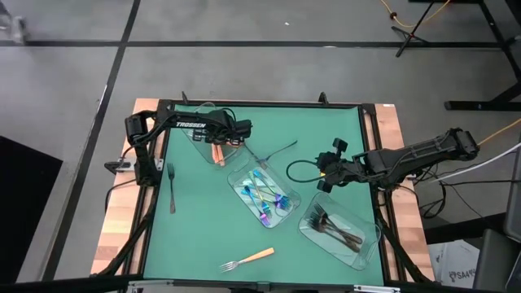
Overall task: Sort silverware by color (type)
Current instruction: Put the yellow fork into the top transparent bin, then put black fork into the bottom transparent bin
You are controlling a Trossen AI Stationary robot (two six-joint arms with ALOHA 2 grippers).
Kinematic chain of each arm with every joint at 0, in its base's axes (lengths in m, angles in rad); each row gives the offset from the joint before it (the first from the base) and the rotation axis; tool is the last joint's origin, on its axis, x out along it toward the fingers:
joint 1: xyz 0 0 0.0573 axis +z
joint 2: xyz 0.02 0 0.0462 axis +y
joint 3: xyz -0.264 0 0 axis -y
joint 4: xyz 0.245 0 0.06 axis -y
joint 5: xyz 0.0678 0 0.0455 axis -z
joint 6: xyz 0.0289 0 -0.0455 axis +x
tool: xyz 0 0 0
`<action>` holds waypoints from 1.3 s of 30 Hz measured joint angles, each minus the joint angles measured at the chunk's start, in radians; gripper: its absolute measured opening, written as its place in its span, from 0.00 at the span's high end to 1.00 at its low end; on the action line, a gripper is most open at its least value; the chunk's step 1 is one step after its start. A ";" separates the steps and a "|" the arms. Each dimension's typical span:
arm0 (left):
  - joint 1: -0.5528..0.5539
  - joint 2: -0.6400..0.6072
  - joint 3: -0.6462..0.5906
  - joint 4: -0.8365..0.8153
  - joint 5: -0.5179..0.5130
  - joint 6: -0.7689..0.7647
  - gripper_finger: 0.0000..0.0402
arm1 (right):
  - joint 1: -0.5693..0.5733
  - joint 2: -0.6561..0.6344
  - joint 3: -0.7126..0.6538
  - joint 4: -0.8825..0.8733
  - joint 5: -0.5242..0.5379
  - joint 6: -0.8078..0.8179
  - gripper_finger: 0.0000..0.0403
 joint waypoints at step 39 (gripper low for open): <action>-0.125 -0.331 0.013 -0.106 0.096 0.137 0.76 | 0.000 0.000 0.000 -0.001 -0.038 0.004 0.86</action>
